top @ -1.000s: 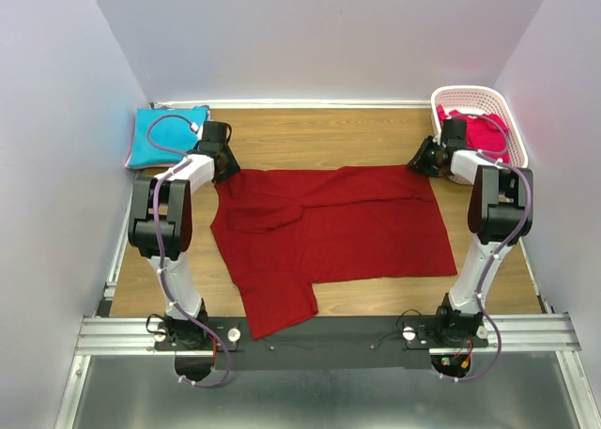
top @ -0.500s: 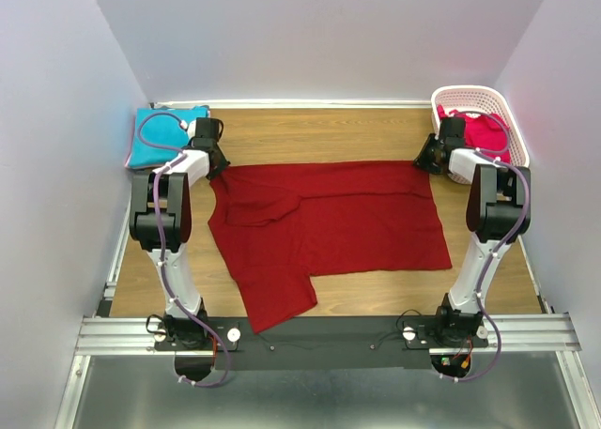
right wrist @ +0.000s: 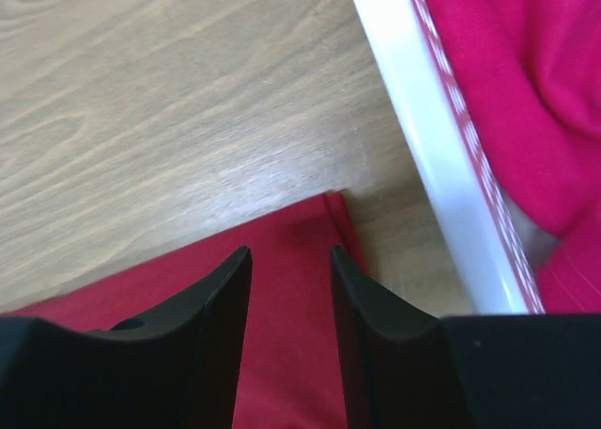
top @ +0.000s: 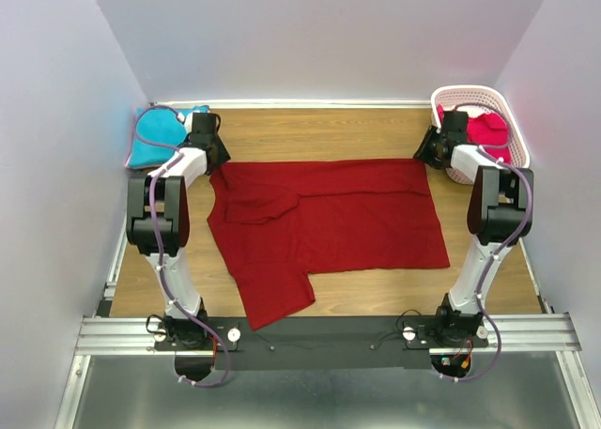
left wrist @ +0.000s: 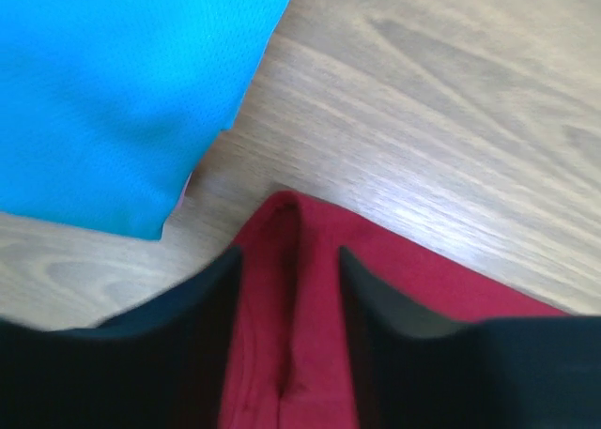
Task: Fold and stack the t-shirts
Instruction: Fold the tshirt
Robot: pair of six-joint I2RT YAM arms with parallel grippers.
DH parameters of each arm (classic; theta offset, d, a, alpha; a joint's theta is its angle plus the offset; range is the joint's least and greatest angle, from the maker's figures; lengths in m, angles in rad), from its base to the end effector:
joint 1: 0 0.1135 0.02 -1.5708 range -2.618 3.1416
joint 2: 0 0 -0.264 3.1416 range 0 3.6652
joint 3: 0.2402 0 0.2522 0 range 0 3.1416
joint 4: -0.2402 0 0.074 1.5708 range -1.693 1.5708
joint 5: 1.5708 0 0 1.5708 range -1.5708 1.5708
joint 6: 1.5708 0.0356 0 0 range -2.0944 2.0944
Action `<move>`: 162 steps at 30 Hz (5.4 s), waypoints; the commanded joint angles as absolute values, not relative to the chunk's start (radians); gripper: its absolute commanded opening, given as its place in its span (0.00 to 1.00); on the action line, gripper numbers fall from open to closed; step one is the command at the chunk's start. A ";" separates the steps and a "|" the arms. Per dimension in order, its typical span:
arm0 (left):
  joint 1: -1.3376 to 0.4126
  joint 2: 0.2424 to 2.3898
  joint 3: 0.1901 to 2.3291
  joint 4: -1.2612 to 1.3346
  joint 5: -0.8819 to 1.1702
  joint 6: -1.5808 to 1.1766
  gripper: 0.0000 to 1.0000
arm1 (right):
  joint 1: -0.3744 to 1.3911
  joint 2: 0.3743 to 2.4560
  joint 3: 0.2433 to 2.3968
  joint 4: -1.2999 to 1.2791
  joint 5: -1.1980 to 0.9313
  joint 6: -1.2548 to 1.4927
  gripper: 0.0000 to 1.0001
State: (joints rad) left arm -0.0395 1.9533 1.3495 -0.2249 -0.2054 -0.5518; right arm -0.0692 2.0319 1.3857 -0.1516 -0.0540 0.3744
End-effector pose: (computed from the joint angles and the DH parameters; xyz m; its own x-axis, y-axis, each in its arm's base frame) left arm 0.4278 -0.0096 0.1885 -0.5752 -0.4909 -0.6543 -0.4704 0.8529 -0.2263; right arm 0.4447 -0.0289 0.1719 -0.6531 0.4113 -0.6358 0.2904 0.9115 0.2913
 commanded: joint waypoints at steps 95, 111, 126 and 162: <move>-0.175 1.513 0.828 -0.167 0.026 -0.436 0.56 | 0.841 2.201 1.664 -0.156 0.350 -0.242 0.53; -0.178 1.526 0.834 -0.167 0.035 -0.437 0.55 | 0.841 1.905 1.367 -0.153 0.040 -0.075 0.41; -0.183 1.526 0.833 -0.167 0.035 -0.437 0.55 | 0.842 2.009 1.339 -0.132 -0.120 -0.015 0.36; -0.184 1.525 0.831 -0.167 0.038 -0.436 0.55 | 0.834 2.169 1.525 -0.121 0.086 -0.077 0.37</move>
